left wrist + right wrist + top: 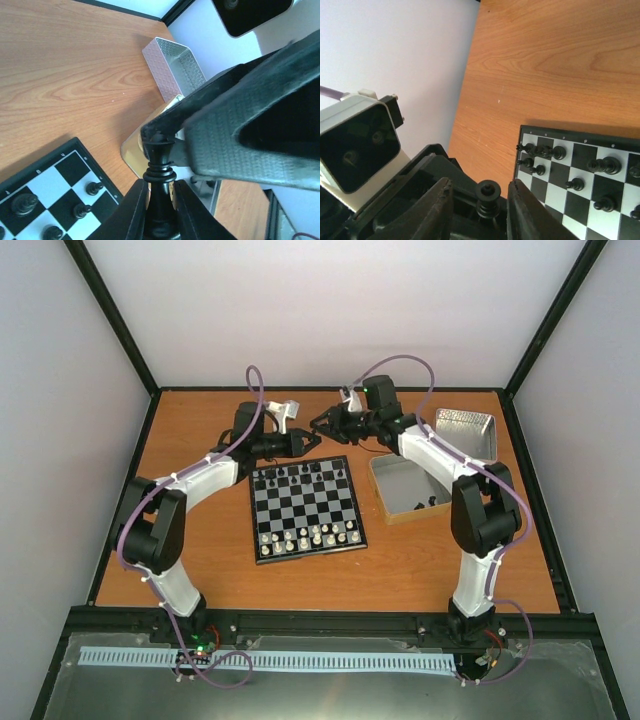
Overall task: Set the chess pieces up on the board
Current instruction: Place the chess piece on the chessboard, then pick up the chess piece from the storage box.
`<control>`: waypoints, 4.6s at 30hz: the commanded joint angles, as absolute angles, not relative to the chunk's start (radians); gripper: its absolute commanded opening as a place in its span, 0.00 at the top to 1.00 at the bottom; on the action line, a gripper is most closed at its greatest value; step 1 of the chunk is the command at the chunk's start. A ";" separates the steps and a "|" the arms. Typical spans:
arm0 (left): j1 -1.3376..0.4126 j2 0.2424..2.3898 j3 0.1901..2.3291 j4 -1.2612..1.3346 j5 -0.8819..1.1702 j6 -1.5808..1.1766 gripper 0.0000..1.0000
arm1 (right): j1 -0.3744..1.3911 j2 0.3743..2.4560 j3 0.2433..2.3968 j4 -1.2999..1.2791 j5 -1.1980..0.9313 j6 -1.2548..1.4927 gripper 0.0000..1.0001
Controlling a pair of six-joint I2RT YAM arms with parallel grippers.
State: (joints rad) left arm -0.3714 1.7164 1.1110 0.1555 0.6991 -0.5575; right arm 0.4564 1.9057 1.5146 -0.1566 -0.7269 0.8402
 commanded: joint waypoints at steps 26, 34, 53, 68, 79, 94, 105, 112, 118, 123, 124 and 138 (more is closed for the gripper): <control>-0.374 1.563 1.085 -0.083 0.677 0.042 0.75 | 0.486 2.000 1.765 -0.668 -0.858 0.337 0.93; -0.279 1.426 0.904 -0.027 0.384 -0.223 0.37 | 0.547 1.965 1.739 -0.531 -0.493 0.311 0.94; -0.040 1.257 0.758 -0.235 0.193 -0.561 0.39 | 0.810 2.224 1.904 -0.506 0.121 0.048 0.94; -0.040 1.273 0.770 -0.261 0.187 -0.532 0.39 | 0.808 2.316 1.918 -0.497 0.114 0.038 0.93; -0.039 1.270 0.757 -0.254 0.193 -0.523 0.38 | 0.807 2.342 1.905 -0.498 0.103 0.049 0.92; -0.039 1.275 0.750 -0.241 0.200 -0.525 0.38 | 0.801 2.323 1.893 -0.509 0.132 0.048 0.84; -0.039 1.275 0.755 -0.241 0.204 -0.524 0.38 | 0.799 2.300 1.949 -0.550 0.115 0.082 0.72; -0.039 1.280 0.766 -0.224 0.210 -0.515 0.38 | 0.792 2.222 2.020 -0.607 0.159 0.135 0.65; -0.038 1.285 0.773 -0.219 0.214 -0.478 0.34 | 0.703 2.088 1.950 -0.728 0.178 0.269 0.60; -0.039 1.309 0.764 -0.212 0.213 -0.463 0.33 | 0.592 1.898 1.732 -0.841 0.104 0.322 0.54; -0.039 1.315 0.763 -0.212 0.212 -0.464 0.33 | 0.566 1.862 1.685 -0.865 0.095 0.332 0.52; -0.039 1.378 0.758 -0.161 0.220 -0.471 0.33 | 0.436 1.814 1.431 -1.132 0.047 0.251 0.15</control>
State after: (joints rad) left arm -0.0437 1.3651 0.7475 -0.1940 0.2138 -0.4873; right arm 0.4335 1.7927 1.4605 -1.0767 0.0692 0.2829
